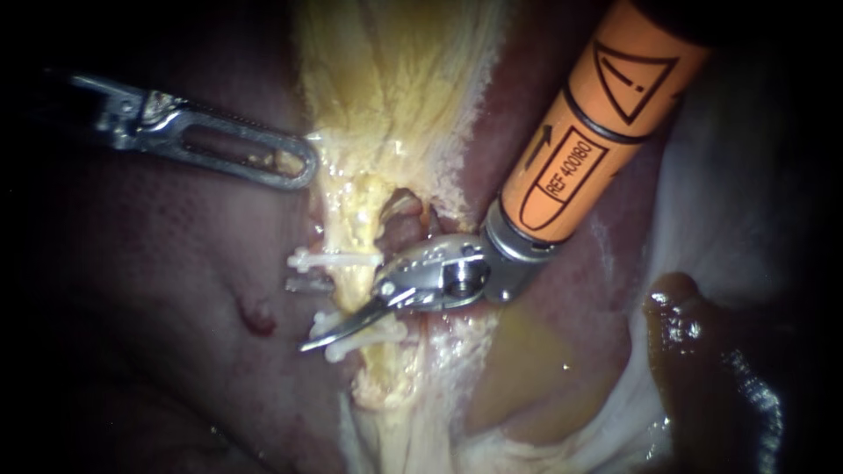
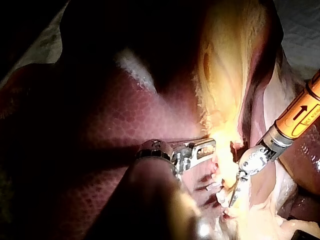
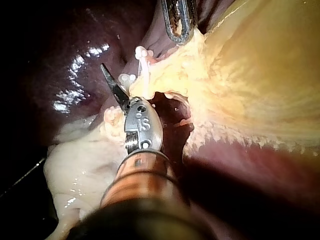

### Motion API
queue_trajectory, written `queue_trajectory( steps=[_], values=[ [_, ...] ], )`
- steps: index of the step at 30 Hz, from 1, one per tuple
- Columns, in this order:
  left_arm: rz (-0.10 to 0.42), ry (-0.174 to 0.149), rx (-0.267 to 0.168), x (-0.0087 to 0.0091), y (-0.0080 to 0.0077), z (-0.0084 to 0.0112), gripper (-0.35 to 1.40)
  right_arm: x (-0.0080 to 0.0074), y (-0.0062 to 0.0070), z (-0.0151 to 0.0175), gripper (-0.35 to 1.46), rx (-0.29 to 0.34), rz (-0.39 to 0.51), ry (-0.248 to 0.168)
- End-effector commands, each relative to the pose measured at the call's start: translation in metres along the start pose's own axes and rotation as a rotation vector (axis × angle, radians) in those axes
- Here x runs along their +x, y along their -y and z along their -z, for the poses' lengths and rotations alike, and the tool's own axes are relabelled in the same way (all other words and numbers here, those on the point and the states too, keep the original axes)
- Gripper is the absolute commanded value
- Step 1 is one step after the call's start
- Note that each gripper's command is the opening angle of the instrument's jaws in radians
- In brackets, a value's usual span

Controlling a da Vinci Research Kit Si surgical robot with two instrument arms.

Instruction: Go to the cutting position left tube

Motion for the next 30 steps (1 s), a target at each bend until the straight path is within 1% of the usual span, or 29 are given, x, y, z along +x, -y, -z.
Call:
queue_trajectory(
  steps=[1,4,10,12,17,22,24,30],
  values=[
    [0.000,0.000,0.000,0.0000,0.0000,0.0000,-0.35,0.0001,0.0001,0.0000,1.36,0.002,-0.008,-0.005],
    [0.000,0.000,0.000,0.0000,0.0000,0.0000,-0.35,0.0003,0.0002,0.0000,1.38,0.004,-0.014,-0.011],
    [0.000,0.000,0.000,0.0000,0.0000,0.0000,-0.35,0.0012,0.0012,-0.0001,1.41,0.012,-0.032,-0.030],
    [0.000,-0.001,0.000,0.0000,-0.0001,0.0000,-0.35,0.0017,0.0016,0.0000,1.41,0.023,-0.038,-0.045],
    [-0.001,-0.001,0.001,0.0000,-0.0002,0.0000,-0.35,0.0034,0.0026,0.0006,1.41,0.038,-0.043,-0.066],
    [-0.001,-0.001,0.001,0.0000,-0.0003,0.0001,-0.35,0.0046,0.0032,0.0011,1.41,0.048,-0.047,-0.084],
    [-0.001,-0.001,0.001,0.0000,-0.0003,0.0001,-0.35,0.0049,0.0034,0.0011,1.41,0.050,-0.047,-0.084],
    [-0.001,-0.001,0.001,0.0000,-0.0003,0.0001,-0.35,0.0051,0.0038,0.0011,1.40,0.057,-0.051,-0.083]
  ],
)
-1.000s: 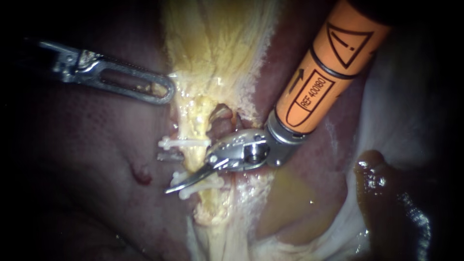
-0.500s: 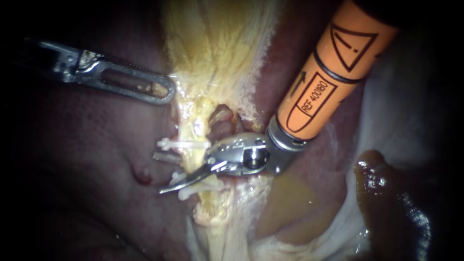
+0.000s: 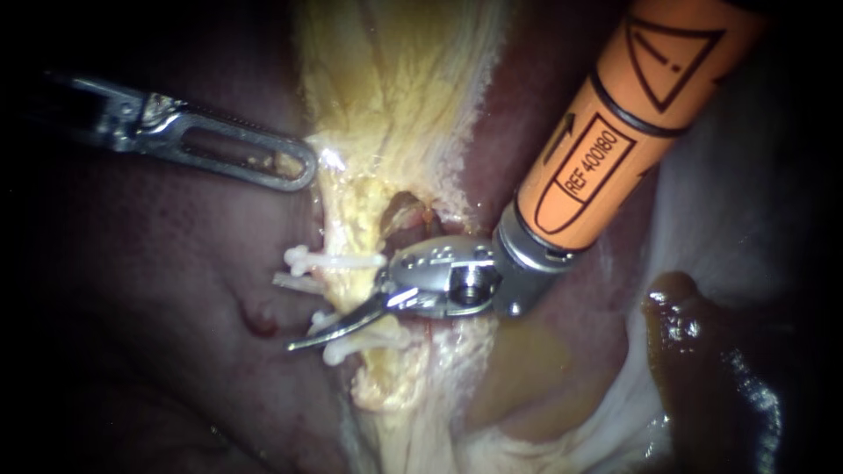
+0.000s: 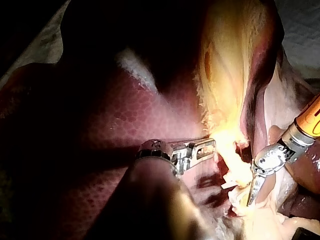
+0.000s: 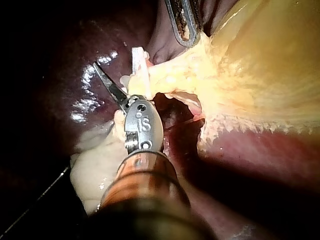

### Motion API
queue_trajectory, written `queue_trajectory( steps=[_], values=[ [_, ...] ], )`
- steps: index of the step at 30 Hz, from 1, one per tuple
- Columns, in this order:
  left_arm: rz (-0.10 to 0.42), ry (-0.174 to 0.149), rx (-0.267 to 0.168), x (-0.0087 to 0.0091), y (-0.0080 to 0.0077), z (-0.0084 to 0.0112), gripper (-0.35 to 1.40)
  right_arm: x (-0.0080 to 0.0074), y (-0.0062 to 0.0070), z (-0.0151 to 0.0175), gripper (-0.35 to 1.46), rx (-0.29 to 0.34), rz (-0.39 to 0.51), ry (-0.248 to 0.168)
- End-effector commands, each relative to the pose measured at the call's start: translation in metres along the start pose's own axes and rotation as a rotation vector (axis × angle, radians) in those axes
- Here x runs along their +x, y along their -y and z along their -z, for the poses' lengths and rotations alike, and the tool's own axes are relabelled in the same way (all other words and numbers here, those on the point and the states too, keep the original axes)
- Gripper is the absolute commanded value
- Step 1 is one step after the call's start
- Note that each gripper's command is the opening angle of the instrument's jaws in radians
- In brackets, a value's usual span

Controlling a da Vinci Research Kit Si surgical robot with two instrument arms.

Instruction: Go to the cutting position left tube

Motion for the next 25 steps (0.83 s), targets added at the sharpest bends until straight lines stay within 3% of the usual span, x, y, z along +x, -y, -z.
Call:
queue_trajectory(
  steps=[1,25],
  values=[
    [0.000,0.000,0.000,0.0000,0.0000,0.0000,-0.35,0.0000,0.0000,0.0000,1.40,0.003,-0.005,0.001],
    [0.000,0.000,0.000,0.0000,0.0000,0.0000,-0.35,-0.0001,0.0000,0.0001,1.40,0.005,-0.004,0.002]
  ],
)
